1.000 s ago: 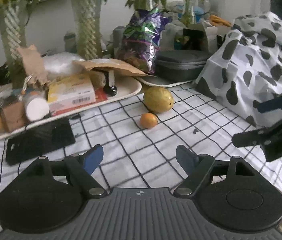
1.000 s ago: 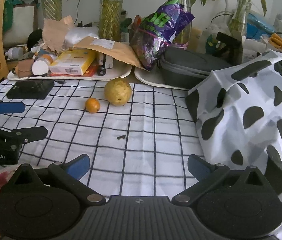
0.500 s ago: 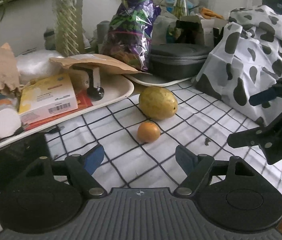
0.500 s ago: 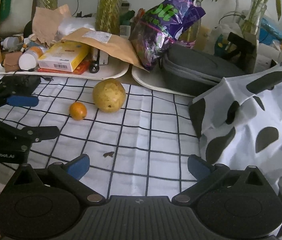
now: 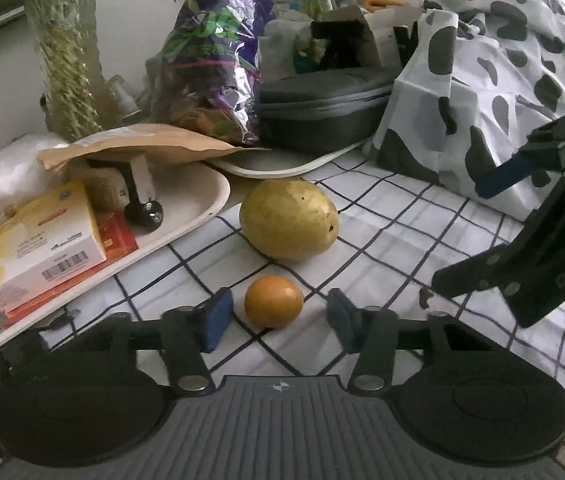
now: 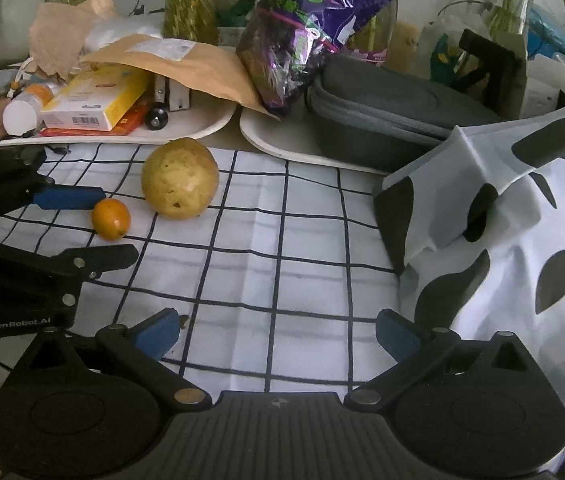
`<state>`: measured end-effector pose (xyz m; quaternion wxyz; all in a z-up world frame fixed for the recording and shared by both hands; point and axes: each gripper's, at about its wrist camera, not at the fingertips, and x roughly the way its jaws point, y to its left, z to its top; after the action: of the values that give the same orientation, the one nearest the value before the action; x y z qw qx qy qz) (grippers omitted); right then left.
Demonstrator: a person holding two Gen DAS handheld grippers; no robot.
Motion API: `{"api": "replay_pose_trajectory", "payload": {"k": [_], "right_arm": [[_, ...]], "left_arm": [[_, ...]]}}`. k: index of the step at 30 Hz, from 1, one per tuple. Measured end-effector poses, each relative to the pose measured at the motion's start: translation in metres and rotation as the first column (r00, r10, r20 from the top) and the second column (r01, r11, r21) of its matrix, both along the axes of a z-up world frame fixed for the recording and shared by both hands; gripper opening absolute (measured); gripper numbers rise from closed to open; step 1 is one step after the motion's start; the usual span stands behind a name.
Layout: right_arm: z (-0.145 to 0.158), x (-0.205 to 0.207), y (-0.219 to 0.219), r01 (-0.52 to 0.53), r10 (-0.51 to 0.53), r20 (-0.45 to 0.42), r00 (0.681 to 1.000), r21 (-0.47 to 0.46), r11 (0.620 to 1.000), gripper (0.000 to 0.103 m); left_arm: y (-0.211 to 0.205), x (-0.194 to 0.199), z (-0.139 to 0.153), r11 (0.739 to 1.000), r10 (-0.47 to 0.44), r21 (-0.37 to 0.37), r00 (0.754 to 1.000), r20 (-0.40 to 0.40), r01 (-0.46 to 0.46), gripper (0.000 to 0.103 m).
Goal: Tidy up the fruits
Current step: 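Grasp the small orange with the left gripper while the right grasps the yellow pear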
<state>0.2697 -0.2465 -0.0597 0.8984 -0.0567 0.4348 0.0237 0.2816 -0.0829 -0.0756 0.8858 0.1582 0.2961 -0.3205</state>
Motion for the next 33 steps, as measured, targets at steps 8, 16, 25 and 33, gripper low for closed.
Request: {"api": "replay_pose_trajectory", "payload": {"k": [8,16,25,33], "right_arm": [[-0.005,0.007,0.008,-0.034,0.034,0.052,0.998,0.003,0.999,0.103],[-0.003,0.017,0.035,-0.091,0.093,0.151,0.984,-0.022,0.996,0.103],[-0.010,0.042,0.056,-0.141,0.154,0.210,0.965,-0.076,0.987,0.091],[-0.015,0.059,0.059,-0.141,0.150,0.238,0.960,-0.054,0.989,0.079]], "left_arm": [[0.014,0.005,0.010,0.997,0.063,-0.035,0.998,-0.008,-0.063,0.031],[0.036,0.008,0.029,0.986,0.142,-0.082,0.990,-0.025,-0.143,0.031],[0.059,0.014,0.032,0.972,0.216,-0.081,0.973,-0.076,-0.222,0.031],[0.068,0.019,0.029,0.962,0.251,-0.085,0.962,-0.107,-0.260,0.031]]}}
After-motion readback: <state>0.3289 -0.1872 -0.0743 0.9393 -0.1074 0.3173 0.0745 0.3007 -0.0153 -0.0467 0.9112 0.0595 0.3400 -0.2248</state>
